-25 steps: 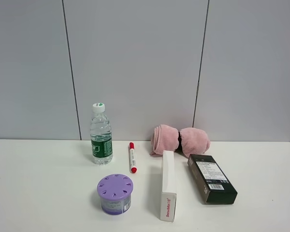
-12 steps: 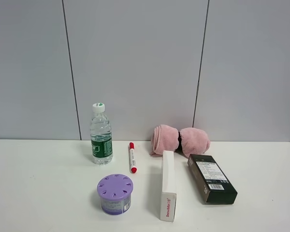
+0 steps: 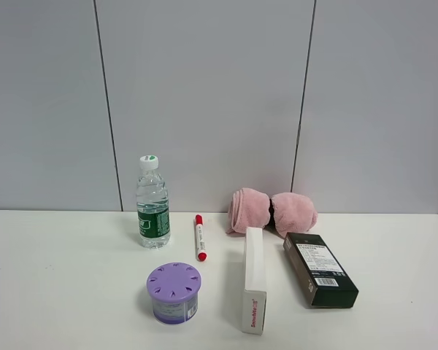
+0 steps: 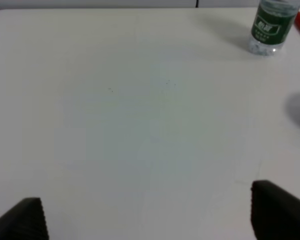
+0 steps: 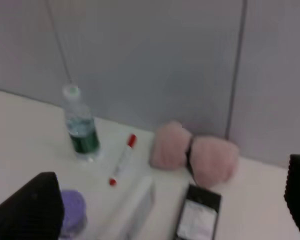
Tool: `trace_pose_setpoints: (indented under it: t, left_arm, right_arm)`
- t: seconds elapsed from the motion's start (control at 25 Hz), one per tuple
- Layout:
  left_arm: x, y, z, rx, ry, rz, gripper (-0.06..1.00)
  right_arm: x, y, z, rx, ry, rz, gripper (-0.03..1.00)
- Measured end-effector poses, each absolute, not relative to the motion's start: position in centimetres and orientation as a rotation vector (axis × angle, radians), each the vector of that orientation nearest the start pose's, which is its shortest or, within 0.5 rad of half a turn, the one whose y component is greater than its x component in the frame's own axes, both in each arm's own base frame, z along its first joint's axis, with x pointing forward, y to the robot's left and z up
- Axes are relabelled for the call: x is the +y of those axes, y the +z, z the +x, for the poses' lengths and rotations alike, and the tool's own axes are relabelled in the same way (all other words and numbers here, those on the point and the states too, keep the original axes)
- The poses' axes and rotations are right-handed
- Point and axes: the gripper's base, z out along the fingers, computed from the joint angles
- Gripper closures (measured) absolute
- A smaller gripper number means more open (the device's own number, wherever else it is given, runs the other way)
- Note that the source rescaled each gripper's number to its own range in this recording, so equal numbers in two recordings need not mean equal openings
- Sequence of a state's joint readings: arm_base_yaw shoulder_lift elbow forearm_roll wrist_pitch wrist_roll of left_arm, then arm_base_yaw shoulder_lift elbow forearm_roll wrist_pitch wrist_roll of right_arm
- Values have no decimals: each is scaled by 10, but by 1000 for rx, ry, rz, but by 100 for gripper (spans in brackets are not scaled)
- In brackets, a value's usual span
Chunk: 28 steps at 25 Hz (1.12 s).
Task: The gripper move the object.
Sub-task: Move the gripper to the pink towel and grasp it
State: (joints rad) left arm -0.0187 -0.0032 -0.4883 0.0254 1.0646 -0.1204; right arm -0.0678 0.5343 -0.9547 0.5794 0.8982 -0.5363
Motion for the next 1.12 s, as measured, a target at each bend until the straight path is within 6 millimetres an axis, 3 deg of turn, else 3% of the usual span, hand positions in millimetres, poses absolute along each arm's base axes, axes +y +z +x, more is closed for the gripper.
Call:
trace_pose_setpoints:
  t: [0.16, 0.24, 0.4, 0.52, 0.64, 0.84, 1.0, 1.12]
  left_arm:
    - [2, 274, -4, 2054, -56, -106, -6]
    - [2, 274, -4, 2054, -56, -106, -6]
    - [2, 274, -4, 2054, -56, -106, -6]
    - [2, 274, -4, 2054, -56, -106, -6]
    - [2, 274, -4, 2054, -56, -106, -6]
    - [2, 274, -4, 2054, -56, -106, -6]
    - [2, 274, -4, 2054, -56, -106, -6]
    - [2, 274, -4, 2054, -56, -106, -6]
  right_arm:
    - [45, 455, 118, 1781, 432, -483, 4]
    - [50, 465, 151, 1804, 553, -549, 4]
    - [55, 469, 209, 1896, 727, -627, 4]
    - [66, 463, 240, 1940, 775, -702, 4]
    - [103, 452, 255, 1968, 774, -886, 4]
    - [174, 419, 260, 2036, 633, -1179, 4]
    - [211, 380, 270, 2152, 357, -1285, 4]
    - [223, 349, 285, 2255, 93, -1288, 4]
